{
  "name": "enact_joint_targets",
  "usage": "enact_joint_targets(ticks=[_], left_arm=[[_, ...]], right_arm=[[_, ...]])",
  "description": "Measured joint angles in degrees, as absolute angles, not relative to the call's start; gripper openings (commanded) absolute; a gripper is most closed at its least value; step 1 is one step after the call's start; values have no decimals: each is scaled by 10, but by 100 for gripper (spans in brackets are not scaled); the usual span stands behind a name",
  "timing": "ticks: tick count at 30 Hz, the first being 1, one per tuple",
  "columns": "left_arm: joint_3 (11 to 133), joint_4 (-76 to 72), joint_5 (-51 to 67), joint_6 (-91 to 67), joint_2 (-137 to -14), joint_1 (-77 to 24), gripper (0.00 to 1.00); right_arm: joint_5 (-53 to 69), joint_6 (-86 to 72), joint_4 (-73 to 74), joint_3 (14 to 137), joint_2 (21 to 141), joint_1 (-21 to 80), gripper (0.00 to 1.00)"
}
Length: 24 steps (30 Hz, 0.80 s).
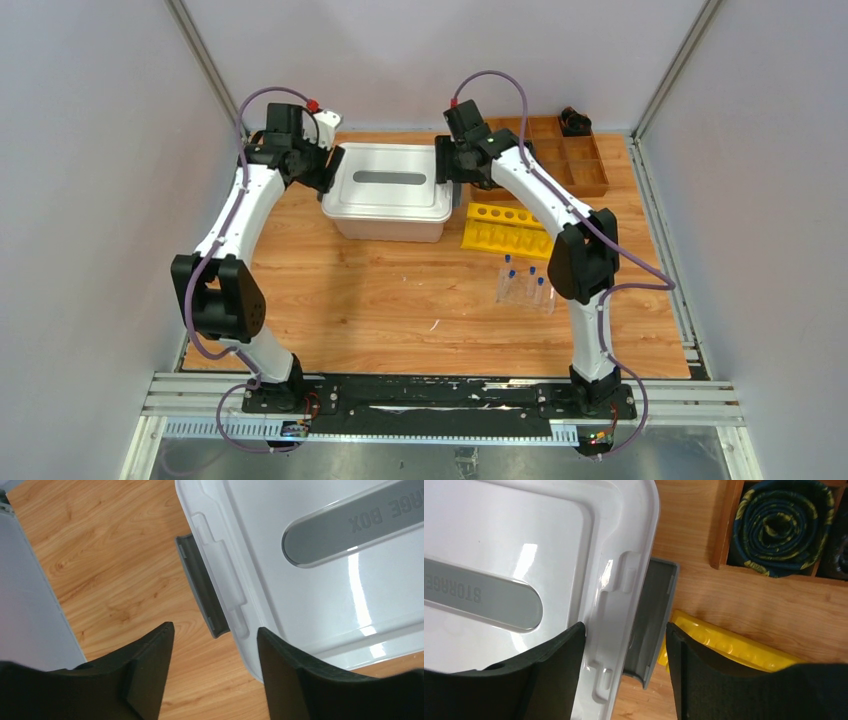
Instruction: Organize the chemistry lab equipment
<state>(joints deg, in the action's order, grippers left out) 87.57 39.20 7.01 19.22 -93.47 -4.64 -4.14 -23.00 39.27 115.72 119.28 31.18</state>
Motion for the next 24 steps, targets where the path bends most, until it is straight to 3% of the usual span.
enact_joint_targets(ticks=[2, 6, 14, 24], left_arm=[[886, 395, 70, 185, -942, -45, 84], [898, 396, 93, 158, -949, -28, 92], [900, 396, 146, 130, -949, -1, 89], [895, 401, 175, 128, -950, -2, 88]], right_arm=[[-34, -228, 408, 1163, 1193, 310, 78], [9, -234, 410, 1144, 1171, 294, 95], [154, -311, 246, 933, 1036, 223, 98], [244, -370, 140, 892, 1077, 218, 99]])
